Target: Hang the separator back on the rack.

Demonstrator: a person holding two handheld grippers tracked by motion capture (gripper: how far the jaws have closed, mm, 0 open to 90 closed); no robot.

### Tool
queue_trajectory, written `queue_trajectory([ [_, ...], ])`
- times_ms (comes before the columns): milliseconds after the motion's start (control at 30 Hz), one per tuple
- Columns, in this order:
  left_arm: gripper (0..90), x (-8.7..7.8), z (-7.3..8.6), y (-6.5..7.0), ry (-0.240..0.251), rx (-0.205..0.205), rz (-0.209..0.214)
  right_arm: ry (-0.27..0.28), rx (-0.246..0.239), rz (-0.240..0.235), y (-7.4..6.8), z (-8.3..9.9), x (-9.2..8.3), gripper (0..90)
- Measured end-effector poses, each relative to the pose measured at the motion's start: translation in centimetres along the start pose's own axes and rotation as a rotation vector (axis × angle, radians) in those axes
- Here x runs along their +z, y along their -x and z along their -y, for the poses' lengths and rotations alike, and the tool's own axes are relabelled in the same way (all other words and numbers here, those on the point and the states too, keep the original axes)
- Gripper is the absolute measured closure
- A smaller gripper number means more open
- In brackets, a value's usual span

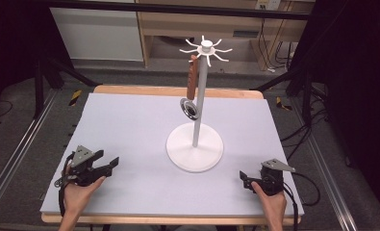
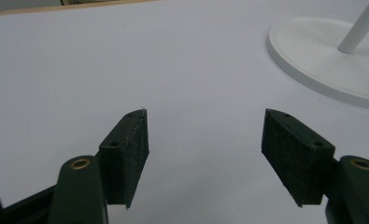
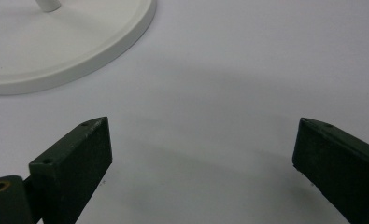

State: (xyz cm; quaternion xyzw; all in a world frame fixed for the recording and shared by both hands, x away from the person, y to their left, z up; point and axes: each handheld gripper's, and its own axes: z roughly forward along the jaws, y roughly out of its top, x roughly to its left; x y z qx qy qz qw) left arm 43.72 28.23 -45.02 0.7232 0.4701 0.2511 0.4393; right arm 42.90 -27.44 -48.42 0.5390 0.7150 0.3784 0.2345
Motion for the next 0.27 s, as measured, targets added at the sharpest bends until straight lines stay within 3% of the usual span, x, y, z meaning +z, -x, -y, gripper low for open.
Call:
queue_trajectory([
  [267, 30.7, 0.29, 0.65, -0.99, -0.026, -0.012, -0.027, 0.003, 0.022, 0.013, 0.69, 0.36, -0.34, 5.3],
])
